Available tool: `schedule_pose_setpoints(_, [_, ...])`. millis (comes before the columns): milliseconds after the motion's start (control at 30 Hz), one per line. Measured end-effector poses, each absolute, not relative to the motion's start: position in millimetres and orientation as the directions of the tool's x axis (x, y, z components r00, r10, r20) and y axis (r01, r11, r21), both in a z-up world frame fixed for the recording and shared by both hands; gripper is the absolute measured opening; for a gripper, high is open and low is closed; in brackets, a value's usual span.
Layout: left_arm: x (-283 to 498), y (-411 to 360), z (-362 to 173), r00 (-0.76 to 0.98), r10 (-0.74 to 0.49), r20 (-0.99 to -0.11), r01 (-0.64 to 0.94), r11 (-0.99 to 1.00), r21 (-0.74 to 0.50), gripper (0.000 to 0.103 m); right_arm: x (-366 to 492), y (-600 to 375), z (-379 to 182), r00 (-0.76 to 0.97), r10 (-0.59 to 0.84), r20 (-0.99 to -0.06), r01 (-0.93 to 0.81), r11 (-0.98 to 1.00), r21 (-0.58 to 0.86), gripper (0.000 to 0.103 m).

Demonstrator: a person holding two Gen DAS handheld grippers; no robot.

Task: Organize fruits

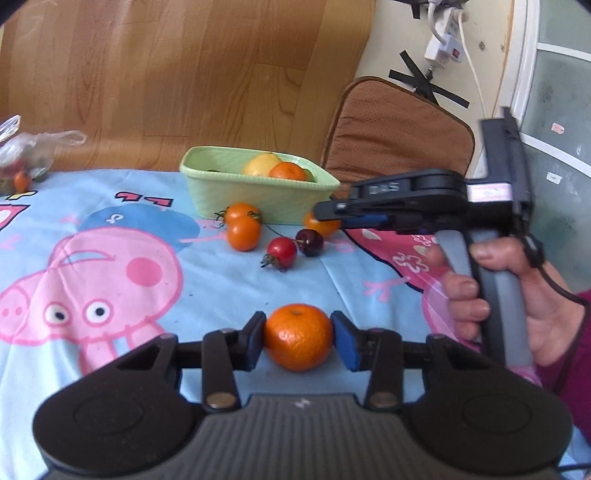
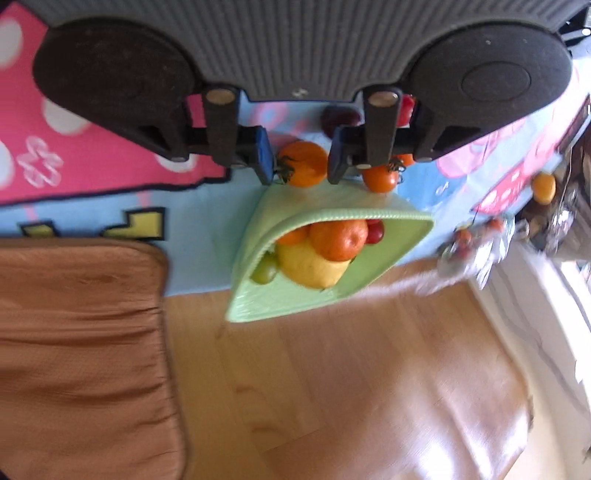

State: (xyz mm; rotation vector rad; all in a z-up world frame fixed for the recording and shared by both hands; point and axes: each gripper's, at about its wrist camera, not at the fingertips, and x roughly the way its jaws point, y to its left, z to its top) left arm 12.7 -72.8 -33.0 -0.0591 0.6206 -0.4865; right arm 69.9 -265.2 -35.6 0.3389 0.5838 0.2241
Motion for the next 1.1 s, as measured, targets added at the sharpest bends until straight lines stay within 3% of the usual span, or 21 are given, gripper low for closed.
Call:
schedule_pose_setpoints(167, [-7, -52, -28, 0.702, -0.471, -0.534, 0.432, 0.878, -0.207, 0.038, 9, -261, -27, 0.805, 0.362, -0.47, -0.168, 0.899, 0.405, 0.034])
schedule_pose_setpoints(367, [-32, -28, -29, 0.724, -0.448, -0.525, 0.412, 0.891, -0.192, 0.039, -62, -209, -31, 0.746, 0.472, -0.469, -0.363, 0.88, 0.307, 0.032])
schedule_pose_setpoints(600, [-46, -24, -39, 0.752, -0.43, -0.5, 0.407, 0.899, -0.16, 0.04, -67, -181, -44, 0.745, 0.432, -0.509, -0.366, 0.902, 0.23, 0.034])
schedule_pose_setpoints(800, [-43, -10, -41, 0.743, -0.469, -0.478, 0.396, 0.883, -0.251, 0.04, -78, -177, -46, 0.76, 0.405, -0.508, -0.356, 0.914, 0.196, 0.035])
schedule_pose_setpoints(1100, [-46, -14, -41, 0.75, -0.454, -0.481, 0.396, 0.891, -0.223, 0.04, -90, -168, -48, 0.771, 0.379, -0.512, -0.37, 0.921, 0.125, 0.033])
